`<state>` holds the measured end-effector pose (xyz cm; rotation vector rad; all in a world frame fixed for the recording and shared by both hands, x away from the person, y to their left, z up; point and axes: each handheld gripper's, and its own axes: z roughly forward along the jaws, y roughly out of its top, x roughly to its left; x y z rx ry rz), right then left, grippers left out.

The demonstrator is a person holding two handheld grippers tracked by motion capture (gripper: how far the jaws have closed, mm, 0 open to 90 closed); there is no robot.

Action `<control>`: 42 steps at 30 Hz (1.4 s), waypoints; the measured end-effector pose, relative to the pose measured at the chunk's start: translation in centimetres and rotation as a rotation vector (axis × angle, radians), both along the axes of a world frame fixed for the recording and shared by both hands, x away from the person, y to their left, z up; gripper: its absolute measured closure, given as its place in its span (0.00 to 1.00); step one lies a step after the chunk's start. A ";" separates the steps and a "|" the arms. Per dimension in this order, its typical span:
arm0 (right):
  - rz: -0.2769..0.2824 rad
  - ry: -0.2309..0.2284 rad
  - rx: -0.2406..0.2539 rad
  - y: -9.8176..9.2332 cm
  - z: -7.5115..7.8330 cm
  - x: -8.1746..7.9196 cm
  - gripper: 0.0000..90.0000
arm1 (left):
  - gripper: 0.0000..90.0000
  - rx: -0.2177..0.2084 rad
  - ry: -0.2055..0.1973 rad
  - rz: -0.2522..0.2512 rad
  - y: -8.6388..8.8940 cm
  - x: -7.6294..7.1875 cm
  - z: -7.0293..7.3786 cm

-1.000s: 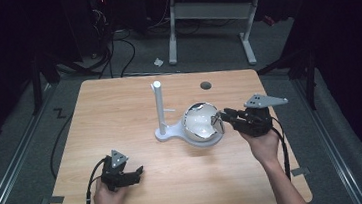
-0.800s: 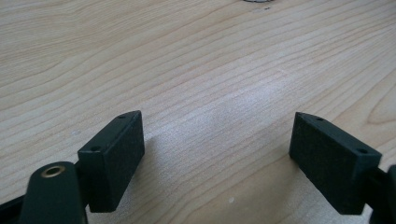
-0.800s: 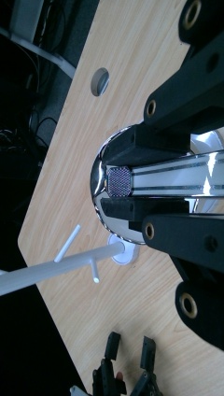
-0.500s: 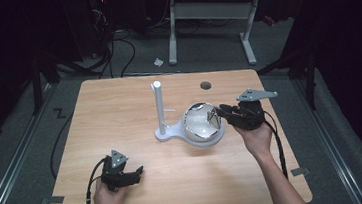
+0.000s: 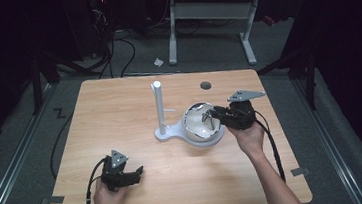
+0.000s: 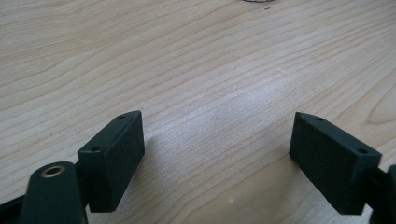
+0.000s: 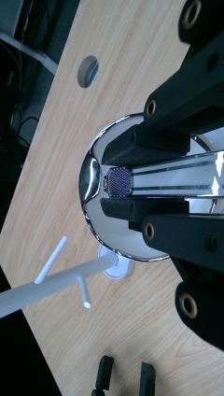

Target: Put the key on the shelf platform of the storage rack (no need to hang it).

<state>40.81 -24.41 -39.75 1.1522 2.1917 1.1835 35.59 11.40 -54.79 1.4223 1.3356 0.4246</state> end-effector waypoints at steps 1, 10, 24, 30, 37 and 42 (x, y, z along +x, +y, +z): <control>0.001 0.002 -0.004 0.1 0.0 0.0 0.83 | 0.20 0.000 0.000 0.000 0.0 0.0 0.0; 0.007 0.027 -0.012 0.6 -0.8 0.8 0.83 | 0.20 0.000 0.000 0.000 0.0 0.0 0.0; 0.024 0.053 -0.013 1.9 -1.9 1.7 0.82 | 0.20 0.000 0.000 0.000 0.0 0.0 0.0; 0.028 0.058 -0.017 2.1 -2.1 2.0 0.82 | 0.20 0.000 0.000 0.000 0.0 0.0 0.0; 0.028 0.069 -0.013 2.2 -2.7 2.4 0.82 | 0.20 0.000 0.000 0.000 0.0 0.0 0.0; 0.025 0.076 -0.020 2.5 -2.9 2.6 0.82 | 0.20 0.000 0.000 0.000 0.0 0.0 0.0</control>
